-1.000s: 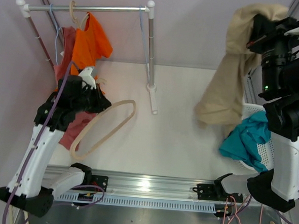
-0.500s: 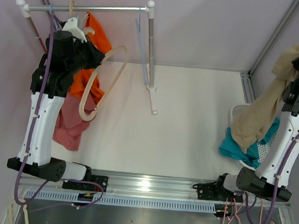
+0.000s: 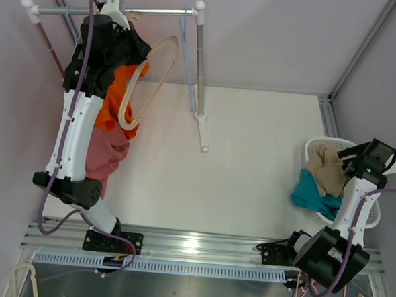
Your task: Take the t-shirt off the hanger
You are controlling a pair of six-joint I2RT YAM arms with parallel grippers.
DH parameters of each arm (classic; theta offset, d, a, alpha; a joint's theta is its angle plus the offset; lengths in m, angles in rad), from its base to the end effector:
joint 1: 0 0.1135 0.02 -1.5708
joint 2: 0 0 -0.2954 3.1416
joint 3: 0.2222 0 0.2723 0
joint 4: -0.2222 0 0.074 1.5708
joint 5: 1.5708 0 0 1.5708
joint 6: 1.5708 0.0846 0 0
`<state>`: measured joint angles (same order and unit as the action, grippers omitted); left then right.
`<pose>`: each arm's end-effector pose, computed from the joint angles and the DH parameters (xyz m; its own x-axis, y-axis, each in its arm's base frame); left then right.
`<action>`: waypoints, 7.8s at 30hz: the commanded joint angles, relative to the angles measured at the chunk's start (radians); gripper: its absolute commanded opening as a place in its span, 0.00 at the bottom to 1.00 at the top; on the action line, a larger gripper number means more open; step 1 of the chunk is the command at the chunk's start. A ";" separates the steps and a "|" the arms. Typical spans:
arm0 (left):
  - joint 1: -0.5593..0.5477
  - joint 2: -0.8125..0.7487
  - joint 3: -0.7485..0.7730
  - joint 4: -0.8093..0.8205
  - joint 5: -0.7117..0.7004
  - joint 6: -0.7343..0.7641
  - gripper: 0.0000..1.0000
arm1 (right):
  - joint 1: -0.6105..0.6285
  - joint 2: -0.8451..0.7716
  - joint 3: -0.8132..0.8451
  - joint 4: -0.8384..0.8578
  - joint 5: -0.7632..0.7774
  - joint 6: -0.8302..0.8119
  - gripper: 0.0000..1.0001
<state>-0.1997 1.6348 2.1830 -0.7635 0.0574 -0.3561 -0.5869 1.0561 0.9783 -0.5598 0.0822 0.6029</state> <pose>0.3804 -0.0819 0.5641 -0.2845 -0.2975 -0.9114 0.1641 0.9215 -0.3521 0.2220 -0.1560 0.3156 -0.0642 0.7214 -0.6896 0.7809 0.4665 0.4154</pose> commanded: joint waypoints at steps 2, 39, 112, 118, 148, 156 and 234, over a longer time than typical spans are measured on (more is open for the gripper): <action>0.006 0.014 0.032 0.121 0.050 0.063 0.01 | -0.007 0.028 0.043 0.025 0.100 0.040 0.99; -0.187 0.326 0.231 0.228 -0.363 0.324 0.28 | 0.110 -0.114 0.370 -0.022 -0.325 -0.140 0.99; -0.061 -0.793 -0.885 0.136 -0.223 -0.030 0.99 | 1.303 1.177 0.649 1.054 0.235 -0.100 0.89; -0.061 -0.791 -0.899 0.147 -0.241 -0.029 0.99 | 1.289 1.229 0.695 1.034 0.205 -0.080 0.82; -0.061 -0.770 -0.939 0.174 -0.254 -0.024 0.99 | 1.273 1.348 0.861 0.942 0.148 -0.077 0.00; -0.061 -0.771 -0.942 0.171 -0.254 -0.026 0.99 | 1.328 1.277 0.892 0.888 0.188 -0.236 0.00; -0.073 -1.225 -1.016 0.305 0.346 0.206 1.00 | 1.987 0.746 1.176 0.622 1.098 -0.570 0.00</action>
<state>-0.2718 0.4202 1.1198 -0.5812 0.1825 -0.1829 1.3434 1.9339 2.1559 -0.1535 0.9218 0.1799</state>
